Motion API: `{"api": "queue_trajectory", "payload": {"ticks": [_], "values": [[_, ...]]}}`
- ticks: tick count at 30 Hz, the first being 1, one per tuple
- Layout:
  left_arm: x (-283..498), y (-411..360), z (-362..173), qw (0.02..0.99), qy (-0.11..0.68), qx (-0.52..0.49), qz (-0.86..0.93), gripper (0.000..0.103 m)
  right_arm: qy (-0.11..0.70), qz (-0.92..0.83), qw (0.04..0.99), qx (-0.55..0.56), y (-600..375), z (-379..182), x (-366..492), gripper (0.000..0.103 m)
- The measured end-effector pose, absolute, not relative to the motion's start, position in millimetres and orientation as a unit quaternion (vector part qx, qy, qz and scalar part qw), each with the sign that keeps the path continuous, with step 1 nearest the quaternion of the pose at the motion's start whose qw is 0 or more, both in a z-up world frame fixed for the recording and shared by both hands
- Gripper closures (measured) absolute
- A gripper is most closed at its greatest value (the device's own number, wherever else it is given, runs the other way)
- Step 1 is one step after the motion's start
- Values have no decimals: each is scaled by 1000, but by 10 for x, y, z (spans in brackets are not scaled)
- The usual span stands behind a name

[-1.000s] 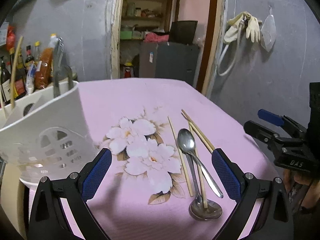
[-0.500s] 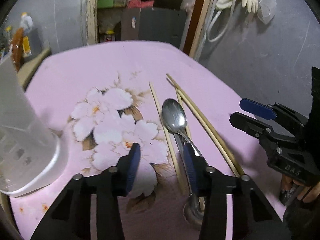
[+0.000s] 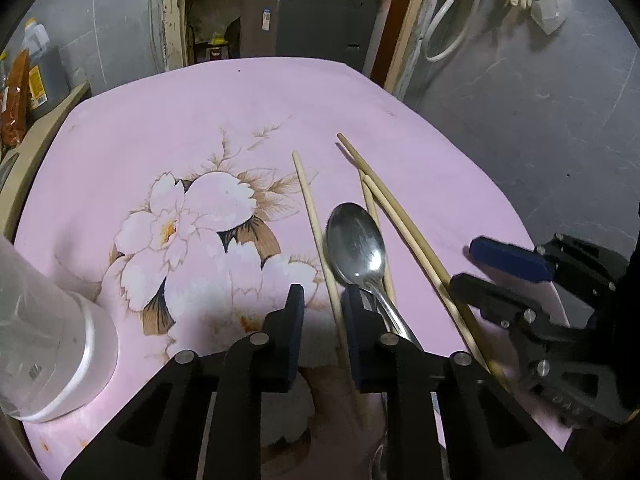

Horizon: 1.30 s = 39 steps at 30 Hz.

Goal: Organize utensils
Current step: 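Grasp a chopstick with the left tool while the right tool approaches chopsticks, then grasp a chopstick with the right tool while the left tool lifts its chopstick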

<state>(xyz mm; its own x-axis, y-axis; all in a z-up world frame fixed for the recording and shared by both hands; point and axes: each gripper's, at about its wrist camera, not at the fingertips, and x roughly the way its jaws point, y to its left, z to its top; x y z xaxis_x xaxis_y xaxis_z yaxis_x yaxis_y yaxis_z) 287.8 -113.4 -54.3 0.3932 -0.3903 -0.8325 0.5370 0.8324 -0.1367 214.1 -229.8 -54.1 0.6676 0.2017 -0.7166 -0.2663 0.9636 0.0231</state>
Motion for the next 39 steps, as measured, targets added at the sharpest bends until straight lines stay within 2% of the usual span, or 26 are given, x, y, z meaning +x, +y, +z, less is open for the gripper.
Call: {"api": "queue_trajectory", "payload": {"ticks": [5,10,25,39], "values": [[2903,-1193,-555,831,478,85,-270,90,401,125,906,-48,-2275,-586,2198,79],[2919,-1247,-576,835,483,91,-246,99,404,118,905,-61,-2240,-593,2244,82],[2717,-915,-492,832,497,64,-240,100,421,120,893,-100,-2209,-585,2277,88],[3199,-1082,-503,806,532,59,-251,100,467,122,876,-4,-2350,-614,2907,89]]}}
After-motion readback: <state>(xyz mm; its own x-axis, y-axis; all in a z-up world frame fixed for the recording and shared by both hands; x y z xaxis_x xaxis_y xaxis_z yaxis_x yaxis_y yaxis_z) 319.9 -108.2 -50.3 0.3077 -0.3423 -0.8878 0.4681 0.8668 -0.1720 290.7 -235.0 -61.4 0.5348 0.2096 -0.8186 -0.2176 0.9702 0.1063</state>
